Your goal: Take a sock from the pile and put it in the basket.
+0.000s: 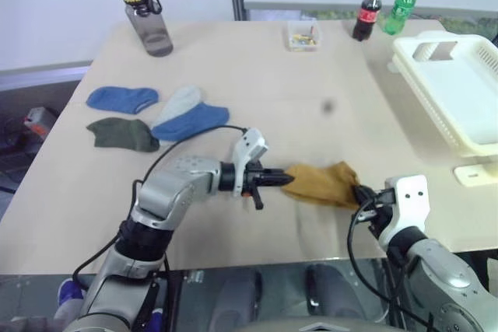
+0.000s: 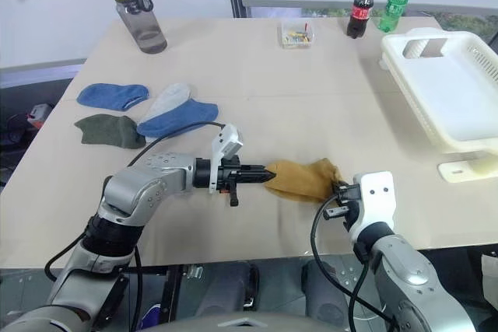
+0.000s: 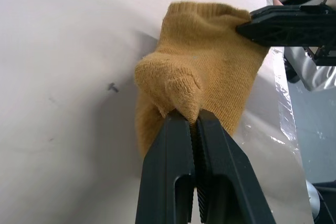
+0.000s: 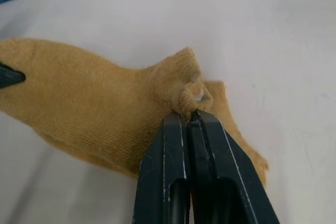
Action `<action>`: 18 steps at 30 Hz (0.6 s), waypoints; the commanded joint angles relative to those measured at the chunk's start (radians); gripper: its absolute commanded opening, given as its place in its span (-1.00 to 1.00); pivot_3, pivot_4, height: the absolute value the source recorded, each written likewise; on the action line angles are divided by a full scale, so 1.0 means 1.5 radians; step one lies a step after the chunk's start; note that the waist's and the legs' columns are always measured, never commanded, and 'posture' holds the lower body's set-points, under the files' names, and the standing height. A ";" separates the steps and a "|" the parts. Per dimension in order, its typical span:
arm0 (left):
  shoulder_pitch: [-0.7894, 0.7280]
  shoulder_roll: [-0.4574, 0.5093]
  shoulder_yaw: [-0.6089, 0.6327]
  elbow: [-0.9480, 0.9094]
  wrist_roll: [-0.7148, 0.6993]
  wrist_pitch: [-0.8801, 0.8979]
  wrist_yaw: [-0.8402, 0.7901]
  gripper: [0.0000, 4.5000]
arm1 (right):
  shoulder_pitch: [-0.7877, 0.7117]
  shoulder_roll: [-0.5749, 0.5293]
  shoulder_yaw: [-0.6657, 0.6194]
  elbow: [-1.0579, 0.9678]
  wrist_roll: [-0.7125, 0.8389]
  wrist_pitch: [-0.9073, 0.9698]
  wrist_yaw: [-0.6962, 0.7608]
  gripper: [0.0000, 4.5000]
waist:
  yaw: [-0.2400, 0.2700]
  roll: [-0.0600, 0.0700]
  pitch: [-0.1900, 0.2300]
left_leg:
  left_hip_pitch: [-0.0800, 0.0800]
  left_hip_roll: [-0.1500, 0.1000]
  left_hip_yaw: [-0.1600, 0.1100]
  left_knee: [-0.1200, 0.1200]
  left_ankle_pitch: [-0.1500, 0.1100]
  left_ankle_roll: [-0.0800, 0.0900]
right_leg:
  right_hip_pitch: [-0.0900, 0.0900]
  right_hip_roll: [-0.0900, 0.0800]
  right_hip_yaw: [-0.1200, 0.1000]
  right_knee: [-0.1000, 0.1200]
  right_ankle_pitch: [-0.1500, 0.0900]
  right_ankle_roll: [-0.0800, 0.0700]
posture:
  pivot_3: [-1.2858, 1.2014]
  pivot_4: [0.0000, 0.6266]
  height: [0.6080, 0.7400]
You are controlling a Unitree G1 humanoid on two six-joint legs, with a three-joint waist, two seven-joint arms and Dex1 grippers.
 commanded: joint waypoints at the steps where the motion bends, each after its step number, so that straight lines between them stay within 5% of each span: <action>1: -0.009 -0.002 -0.024 -0.010 0.018 -0.035 -0.003 -0.99 | 0.017 -0.006 -0.006 -0.027 -0.014 -0.023 -0.013 -1.00 | 0.001 0.000 0.000 | 0.000 0.000 0.000 0.000 0.000 0.000 | 0.000 0.000 0.000 0.000 0.000 0.000 | 0.03 -0.52 1.00; 12: -0.026 -0.034 -0.072 0.064 0.051 -0.069 -0.011 -0.99 | 0.076 -0.033 0.009 0.014 -0.054 -0.066 0.005 -1.00 | 0.002 0.000 0.000 | -0.001 0.000 0.000 0.000 0.000 0.000 | 0.000 0.000 0.000 -0.001 0.000 0.000 | 0.03 -0.52 1.00; 14: -0.030 -0.037 -0.083 0.081 0.062 -0.073 -0.012 -0.64 | 0.075 -0.043 0.012 0.030 -0.054 -0.077 0.020 -1.00 | 0.002 0.000 0.000 | -0.001 0.000 0.000 0.000 0.000 0.000 | 0.000 0.000 0.000 -0.001 0.000 0.000 | 0.03 -0.52 1.00; 18: -0.041 -0.036 -0.064 0.083 0.058 -0.066 -0.009 0.16 | 0.072 -0.069 0.013 0.030 -0.080 -0.101 0.023 -0.15 | 0.002 0.000 0.000 | -0.001 0.000 0.000 0.000 0.000 0.000 | 0.000 0.000 -0.001 -0.001 0.000 0.000 | 0.03 -0.52 1.00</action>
